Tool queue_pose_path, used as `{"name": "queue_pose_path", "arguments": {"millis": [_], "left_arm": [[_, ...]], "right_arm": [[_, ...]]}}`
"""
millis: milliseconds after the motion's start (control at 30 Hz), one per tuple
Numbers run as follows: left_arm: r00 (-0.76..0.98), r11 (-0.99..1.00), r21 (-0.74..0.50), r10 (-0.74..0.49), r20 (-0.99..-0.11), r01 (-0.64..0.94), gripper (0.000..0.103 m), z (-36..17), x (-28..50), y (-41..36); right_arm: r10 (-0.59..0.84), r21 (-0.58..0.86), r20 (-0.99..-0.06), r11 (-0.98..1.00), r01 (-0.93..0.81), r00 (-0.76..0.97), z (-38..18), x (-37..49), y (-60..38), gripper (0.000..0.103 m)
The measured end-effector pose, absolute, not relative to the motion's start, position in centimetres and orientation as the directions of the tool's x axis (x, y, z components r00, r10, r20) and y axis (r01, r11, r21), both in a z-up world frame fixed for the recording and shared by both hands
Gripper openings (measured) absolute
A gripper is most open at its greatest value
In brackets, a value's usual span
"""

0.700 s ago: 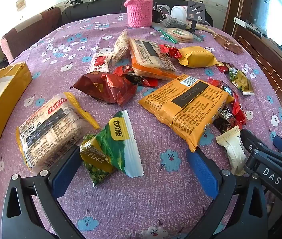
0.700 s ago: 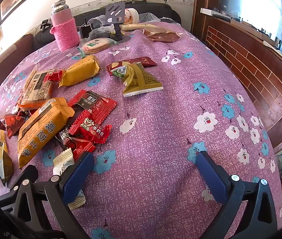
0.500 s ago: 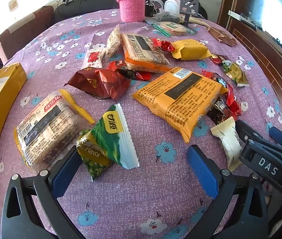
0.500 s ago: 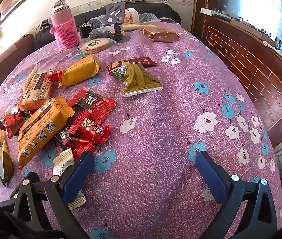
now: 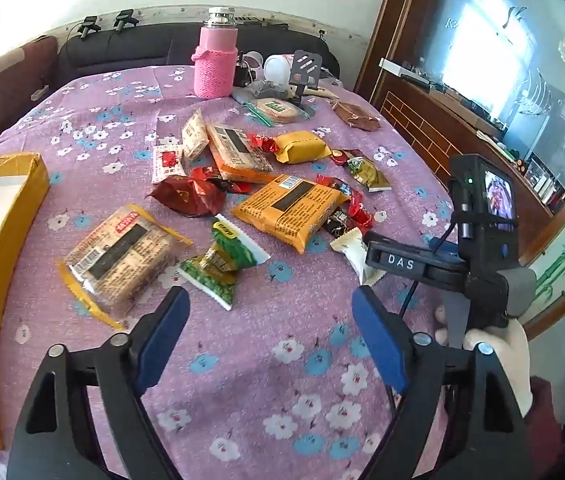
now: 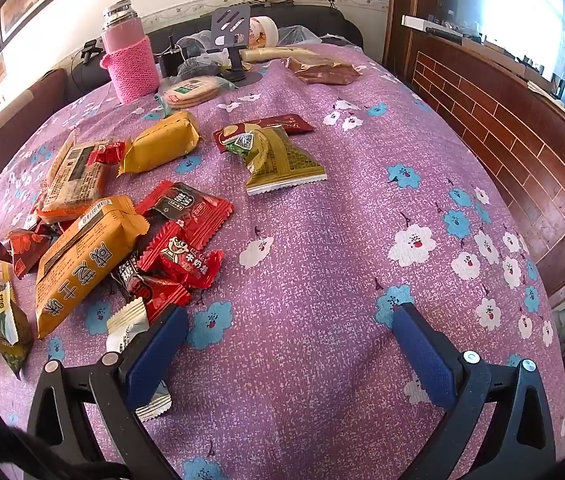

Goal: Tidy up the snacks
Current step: 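Grasp the cracker pack with the left tool while the right tool grasps the green chip bag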

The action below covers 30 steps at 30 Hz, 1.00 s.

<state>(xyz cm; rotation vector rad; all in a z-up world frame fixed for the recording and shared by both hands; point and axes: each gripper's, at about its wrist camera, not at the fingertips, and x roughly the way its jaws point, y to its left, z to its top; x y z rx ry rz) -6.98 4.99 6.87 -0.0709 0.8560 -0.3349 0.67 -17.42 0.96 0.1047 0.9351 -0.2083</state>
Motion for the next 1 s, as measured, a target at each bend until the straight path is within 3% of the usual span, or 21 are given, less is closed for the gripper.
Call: {"name": "queue_pose_path", "arguments": {"millis": [167, 433, 500, 533, 567, 700, 767, 867, 1000], "left_arm": [[0.689, 0.966, -0.203, -0.256, -0.678, 0.159, 0.079, 10.0, -8.6, 11.6], [0.854, 0.991, -0.121, -0.009, -0.521, -0.063, 0.082, 18.5, -10.6, 25.0], [0.864, 0.987, -0.141, 0.0, -0.503, -0.082, 0.082, 19.5, -10.3, 26.9], [0.868, 0.986, -0.15, -0.007, -0.497, -0.078, 0.082, 19.7, -10.2, 27.5], [0.868, 0.986, -0.153, -0.015, -0.496, -0.07, 0.084, 19.5, -10.1, 27.7], [0.838, 0.985, -0.173, -0.077, -0.54, -0.021, 0.085, 16.2, -8.7, 26.2], [0.799, 0.979, -0.202, -0.144, -0.584, 0.029, 0.084, 13.7, -7.8, 24.2], [0.749, 0.973, -0.203, -0.213, -0.627, 0.106, 0.084, 10.9, -6.7, 21.7], [0.679, 0.965, -0.223, -0.257, -0.688, 0.14, 0.084, 8.4, -4.6, 19.7]], "right_arm": [[-0.116, 0.005, -0.815, 0.978, 0.209, 0.567, 1.1, 0.8, -18.0, 0.103], [-0.096, -0.016, -0.877, 0.985, 0.172, 0.47, 1.4, 1.2, -17.6, 0.103], [-0.088, -0.007, -0.894, 0.983, 0.182, 0.44, 1.4, 0.9, -17.6, 0.098], [-0.094, -0.002, -0.894, 0.979, 0.205, 0.439, 1.9, 0.4, -17.7, 0.084], [-0.089, 0.018, -0.887, 0.974, 0.227, 0.453, 2.7, -0.5, -17.8, 0.077], [-0.018, 0.102, -0.816, 0.979, 0.174, 0.577, 7.1, -3.1, -15.8, 0.078], [0.099, 0.183, -0.797, 0.98, 0.081, 0.596, 8.2, -3.2, -13.7, 0.079], [0.279, 0.289, -0.785, 0.955, -0.072, 0.553, 7.8, -2.4, -9.5, 0.074], [0.347, 0.32, -0.792, 0.937, -0.142, 0.502, 5.6, -0.6, -4.5, 0.068]]}}
